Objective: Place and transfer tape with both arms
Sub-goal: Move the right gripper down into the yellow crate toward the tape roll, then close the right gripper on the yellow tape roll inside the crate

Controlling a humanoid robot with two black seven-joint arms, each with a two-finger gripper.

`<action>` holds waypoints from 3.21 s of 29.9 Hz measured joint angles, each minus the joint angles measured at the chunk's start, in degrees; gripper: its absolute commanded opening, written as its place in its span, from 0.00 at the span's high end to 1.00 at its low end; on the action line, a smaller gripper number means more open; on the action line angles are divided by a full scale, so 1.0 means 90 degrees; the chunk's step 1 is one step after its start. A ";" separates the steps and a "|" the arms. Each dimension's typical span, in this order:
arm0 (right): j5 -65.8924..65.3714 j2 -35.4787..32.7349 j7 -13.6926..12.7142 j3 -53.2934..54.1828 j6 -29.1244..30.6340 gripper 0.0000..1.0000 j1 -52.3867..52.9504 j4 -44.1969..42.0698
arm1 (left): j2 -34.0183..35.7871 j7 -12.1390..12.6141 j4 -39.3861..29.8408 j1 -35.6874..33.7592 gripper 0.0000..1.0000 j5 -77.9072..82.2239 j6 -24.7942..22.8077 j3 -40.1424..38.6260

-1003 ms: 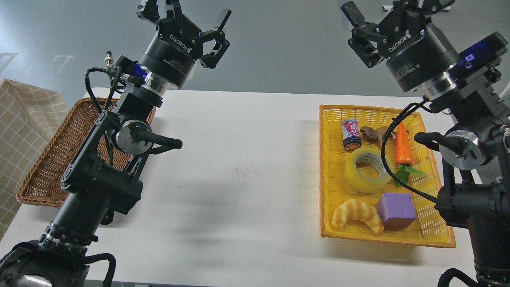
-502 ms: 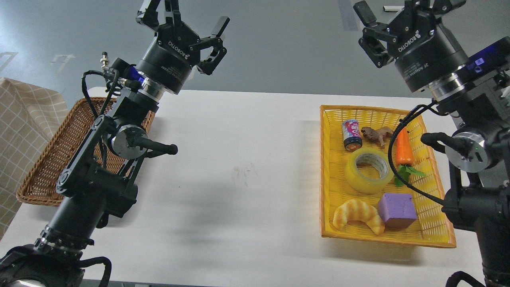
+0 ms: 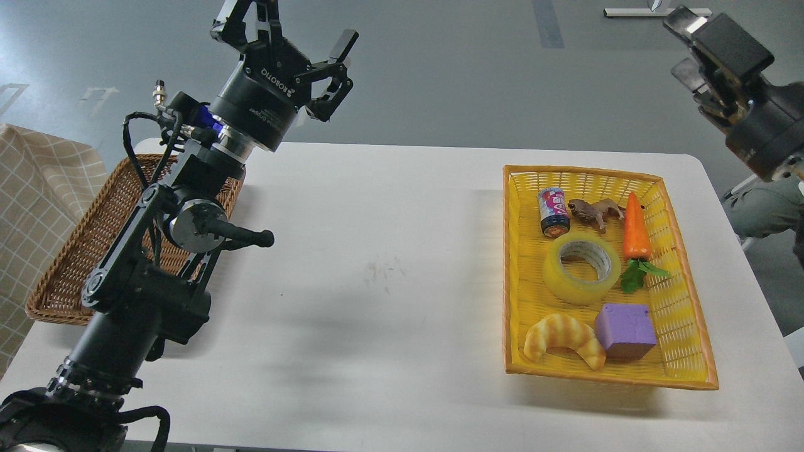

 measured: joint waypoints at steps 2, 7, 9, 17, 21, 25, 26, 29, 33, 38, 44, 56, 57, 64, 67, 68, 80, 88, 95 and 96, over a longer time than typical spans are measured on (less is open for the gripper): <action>-0.0319 -0.0265 0.0032 -0.0003 0.0008 0.00 -0.0226 0.0066 | 0.0001 -0.0027 0.0002 0.0005 0.02 0.0001 0.0000 -0.0006; -0.0903 -0.0979 0.0175 -0.0024 0.0057 0.00 -0.0938 0.0125 | 0.0009 -0.0109 0.0009 -0.0004 0.02 0.0002 0.0000 -0.0002; -0.0957 -0.1165 0.0531 -0.0024 0.0060 0.00 -0.1139 0.0135 | 0.0010 -0.0112 0.0010 -0.0009 0.02 0.0002 0.0000 0.0002; -0.0976 -0.1289 0.1840 0.0503 0.0024 0.00 -0.1554 0.0055 | 0.0082 -0.0115 0.0010 0.0007 0.02 0.0028 0.0011 -0.0010; -0.0932 -0.1247 0.1977 0.0971 0.0021 0.00 -0.1763 0.0096 | 0.0160 -0.0115 0.0010 0.0007 0.02 0.0028 0.0019 -0.0094; -0.0898 -0.1236 0.2154 0.1222 0.0045 0.00 -0.1916 0.0032 | 0.0213 -0.0124 0.0010 0.0004 0.02 0.0028 0.0025 -0.0104; -0.0894 -0.1235 0.2168 0.1242 0.0051 0.00 -0.1990 0.0019 | 0.0252 -0.0124 0.0010 0.0001 0.02 0.0028 0.0026 -0.0114; -0.0891 -0.1234 0.2180 0.1250 0.0070 0.00 -0.2230 0.0020 | 0.0351 -0.0124 0.0004 -0.0002 0.02 0.0028 0.0029 -0.0159; -0.0892 -0.1264 0.2198 0.1238 0.0461 0.00 -0.2472 0.0084 | 0.0382 -0.0125 0.0002 -0.0009 0.02 0.0029 0.0029 -0.0171; -0.1198 -0.1278 0.2043 0.1195 0.0833 0.00 -0.2631 0.0081 | 0.0384 -0.0129 -0.0001 -0.0009 0.02 0.0032 0.0028 -0.0172; -0.2063 -0.1121 0.1753 0.1113 0.0860 0.00 -0.2756 -0.0064 | 0.0481 -0.0135 0.0000 -0.0005 0.02 0.0026 0.0007 -0.0206; -0.4443 -0.0260 0.0991 -0.0055 0.0861 0.01 -0.1687 -0.0628 | 0.0432 -0.0135 0.0010 0.0009 0.02 0.0013 0.0008 -0.0203; -0.4674 -0.0165 0.0976 -0.0138 0.0863 0.01 -0.1613 -0.0644 | 0.0433 -0.0135 0.0010 0.0009 0.02 0.0013 0.0010 -0.0202; -0.5212 0.0183 0.0866 -0.0824 0.0955 0.01 -0.1287 -0.0892 | 0.0453 -0.0135 0.0010 0.0009 0.02 0.0022 0.0018 -0.0207; -0.5218 0.0318 0.0861 -0.0935 0.0956 0.01 -0.1178 -0.1132 | 0.0458 -0.0135 0.0010 0.0009 0.02 0.0016 0.0018 -0.0218; -0.5218 0.0379 0.0858 -0.0950 0.0956 0.01 -0.1124 -0.1211 | 0.0459 -0.0135 0.0010 0.0010 0.02 0.0014 0.0017 -0.0220; -0.5219 0.0876 0.0324 -0.1008 0.1130 0.02 -0.0973 -0.1708 | 0.0460 -0.0135 0.0010 0.0144 0.02 0.0006 0.0001 -0.0221; -0.5219 0.0953 0.0250 -0.1604 0.1150 0.05 -0.0771 -0.1689 | 0.0474 -0.0134 -0.0016 0.0144 0.02 0.0003 0.0002 -0.0230; -0.5219 0.1043 0.0022 -0.1834 0.1150 0.06 -0.0731 -0.1710 | 0.0498 -0.0134 -0.0018 0.0136 0.02 0.0001 0.0002 -0.0265; -0.5219 0.1056 -0.0046 -0.1848 0.1150 0.05 -0.0742 -0.1709 | 0.0498 -0.0134 -0.0018 0.0136 0.02 -0.0003 0.0002 -0.0271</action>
